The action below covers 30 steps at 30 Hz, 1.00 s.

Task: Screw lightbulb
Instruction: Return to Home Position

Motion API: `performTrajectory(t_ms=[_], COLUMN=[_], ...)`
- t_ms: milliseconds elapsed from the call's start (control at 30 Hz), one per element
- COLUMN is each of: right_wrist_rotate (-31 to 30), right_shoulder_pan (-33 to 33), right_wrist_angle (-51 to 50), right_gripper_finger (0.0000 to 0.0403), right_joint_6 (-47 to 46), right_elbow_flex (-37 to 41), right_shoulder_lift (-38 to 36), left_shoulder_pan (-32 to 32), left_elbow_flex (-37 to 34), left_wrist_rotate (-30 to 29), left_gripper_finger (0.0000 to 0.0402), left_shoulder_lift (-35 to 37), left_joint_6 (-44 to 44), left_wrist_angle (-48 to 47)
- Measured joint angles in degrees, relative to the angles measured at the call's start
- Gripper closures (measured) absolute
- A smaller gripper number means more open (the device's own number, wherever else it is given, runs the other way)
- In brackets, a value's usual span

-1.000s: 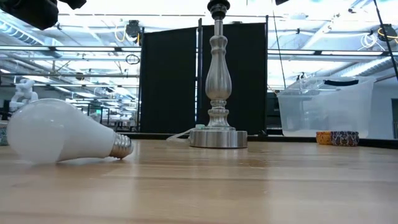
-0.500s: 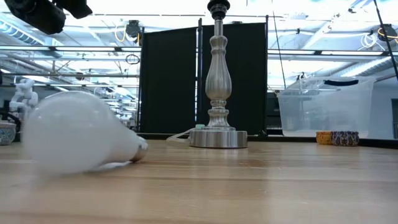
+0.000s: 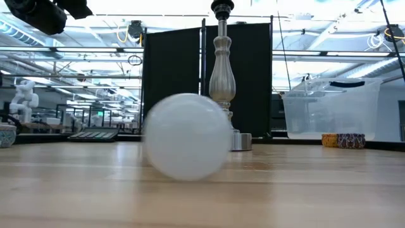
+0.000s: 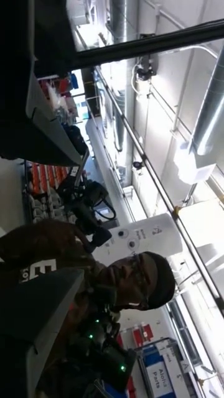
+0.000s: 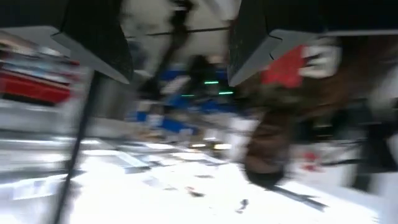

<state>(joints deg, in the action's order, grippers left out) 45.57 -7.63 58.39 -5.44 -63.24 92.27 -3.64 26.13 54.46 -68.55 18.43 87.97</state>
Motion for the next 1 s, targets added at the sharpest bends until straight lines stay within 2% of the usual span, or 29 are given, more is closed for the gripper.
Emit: performTrajectory(t_ms=[167, 233, 500, 767, 1000], right_wrist_rotate=[15.3, 19.1, 18.9, 19.1, 19.0], right_shoulder_pan=[-1.1, -1.6, -3.4, -4.5, -5.0], right_wrist_angle=[-0.1, -2.0, -14.8, -14.4, -9.6], right_gripper_finger=[0.0154, 0.0154, 0.0154, 0.0154, 0.0154], right_joint_6=[-3.6, -5.8, -7.6, -7.6, -12.3], right_elbow_flex=[0.0, 0.0, 0.0, 0.0, 0.0], right_shoulder_lift=[0.0, 0.0, 0.0, 0.0, 0.0], left_shoulder_pan=[0.0, 0.0, 0.0, 0.0, 0.0], left_elbow_flex=[0.0, 0.0, 0.0, 0.0, 0.0], left_wrist_rotate=[-0.7, -0.8, -1.2, -1.6, -1.6], left_gripper_finger=[0.0117, 0.0117, 0.0117, 0.0117, 0.0117], left_shoulder_lift=[0.0, 0.0, 0.0, 0.0, 0.0], left_joint_6=[-0.1, -0.1, -4.9, -7.0, -7.2], left_wrist_angle=[-0.1, -0.6, -6.7, -8.7, -9.6])
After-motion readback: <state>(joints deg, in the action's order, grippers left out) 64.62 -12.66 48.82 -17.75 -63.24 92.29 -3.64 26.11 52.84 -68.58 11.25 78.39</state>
